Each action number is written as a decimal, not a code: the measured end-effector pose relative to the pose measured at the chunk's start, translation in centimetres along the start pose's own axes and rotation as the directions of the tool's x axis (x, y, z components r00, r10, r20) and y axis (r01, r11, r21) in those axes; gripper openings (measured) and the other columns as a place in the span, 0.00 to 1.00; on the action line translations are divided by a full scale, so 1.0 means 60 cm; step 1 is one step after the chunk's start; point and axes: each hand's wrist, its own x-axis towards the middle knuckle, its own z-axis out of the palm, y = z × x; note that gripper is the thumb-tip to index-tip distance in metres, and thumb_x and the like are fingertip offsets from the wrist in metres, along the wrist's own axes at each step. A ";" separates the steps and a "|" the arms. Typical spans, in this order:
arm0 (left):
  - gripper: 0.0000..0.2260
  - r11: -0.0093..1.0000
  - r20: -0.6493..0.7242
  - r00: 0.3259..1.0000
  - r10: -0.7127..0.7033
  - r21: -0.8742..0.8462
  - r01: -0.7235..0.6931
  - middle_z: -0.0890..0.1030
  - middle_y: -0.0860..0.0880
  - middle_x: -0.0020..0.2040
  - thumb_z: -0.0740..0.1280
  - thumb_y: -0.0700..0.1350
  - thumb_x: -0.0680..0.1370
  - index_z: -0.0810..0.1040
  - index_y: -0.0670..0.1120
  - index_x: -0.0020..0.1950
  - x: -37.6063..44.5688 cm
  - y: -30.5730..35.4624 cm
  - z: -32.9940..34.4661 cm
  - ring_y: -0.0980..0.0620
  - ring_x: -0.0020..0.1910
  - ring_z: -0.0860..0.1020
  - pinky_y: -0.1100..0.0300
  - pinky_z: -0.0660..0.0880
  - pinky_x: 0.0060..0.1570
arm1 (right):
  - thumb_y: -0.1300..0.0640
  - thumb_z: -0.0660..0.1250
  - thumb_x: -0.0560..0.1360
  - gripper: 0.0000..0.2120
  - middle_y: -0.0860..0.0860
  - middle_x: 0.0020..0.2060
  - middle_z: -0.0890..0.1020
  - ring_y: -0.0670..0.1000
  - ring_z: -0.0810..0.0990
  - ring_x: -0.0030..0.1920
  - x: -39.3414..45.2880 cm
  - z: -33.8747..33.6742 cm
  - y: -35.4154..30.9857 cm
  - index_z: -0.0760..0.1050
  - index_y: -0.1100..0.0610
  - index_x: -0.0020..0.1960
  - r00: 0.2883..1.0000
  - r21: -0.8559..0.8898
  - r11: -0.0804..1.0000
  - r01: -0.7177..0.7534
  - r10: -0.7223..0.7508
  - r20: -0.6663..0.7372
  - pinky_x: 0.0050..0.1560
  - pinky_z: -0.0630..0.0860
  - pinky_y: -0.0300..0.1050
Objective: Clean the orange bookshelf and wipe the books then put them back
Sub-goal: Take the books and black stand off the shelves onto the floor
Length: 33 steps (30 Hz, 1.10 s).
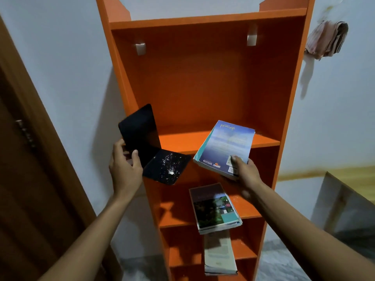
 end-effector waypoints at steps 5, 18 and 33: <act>0.16 0.993 0.039 0.994 -0.099 -0.063 0.101 0.78 0.46 0.60 0.65 0.39 0.81 0.68 0.50 0.66 -0.058 -0.025 -0.063 0.50 0.57 0.78 0.64 0.77 0.52 | 0.55 0.61 0.83 0.12 0.60 0.55 0.83 0.62 0.84 0.51 -0.021 -0.005 0.057 0.72 0.58 0.64 0.994 -0.054 0.997 0.054 -0.058 -0.087 0.50 0.82 0.62; 0.15 0.883 0.138 0.880 -0.455 0.200 0.425 0.78 0.45 0.57 0.64 0.39 0.81 0.69 0.53 0.64 -0.323 -0.197 -0.216 0.46 0.44 0.81 0.42 0.82 0.41 | 0.53 0.65 0.81 0.14 0.53 0.54 0.85 0.54 0.86 0.51 -0.186 -0.027 0.246 0.74 0.56 0.65 0.983 -0.351 0.935 -0.044 0.104 0.154 0.42 0.83 0.46; 0.20 0.582 -0.134 0.630 -0.765 0.275 0.765 0.74 0.34 0.64 0.63 0.37 0.80 0.66 0.37 0.71 -0.670 -0.364 -0.229 0.35 0.63 0.75 0.46 0.73 0.63 | 0.57 0.66 0.80 0.12 0.54 0.53 0.85 0.53 0.87 0.47 -0.196 -0.118 0.602 0.76 0.57 0.63 0.779 -0.605 0.703 -0.374 0.592 0.207 0.39 0.82 0.44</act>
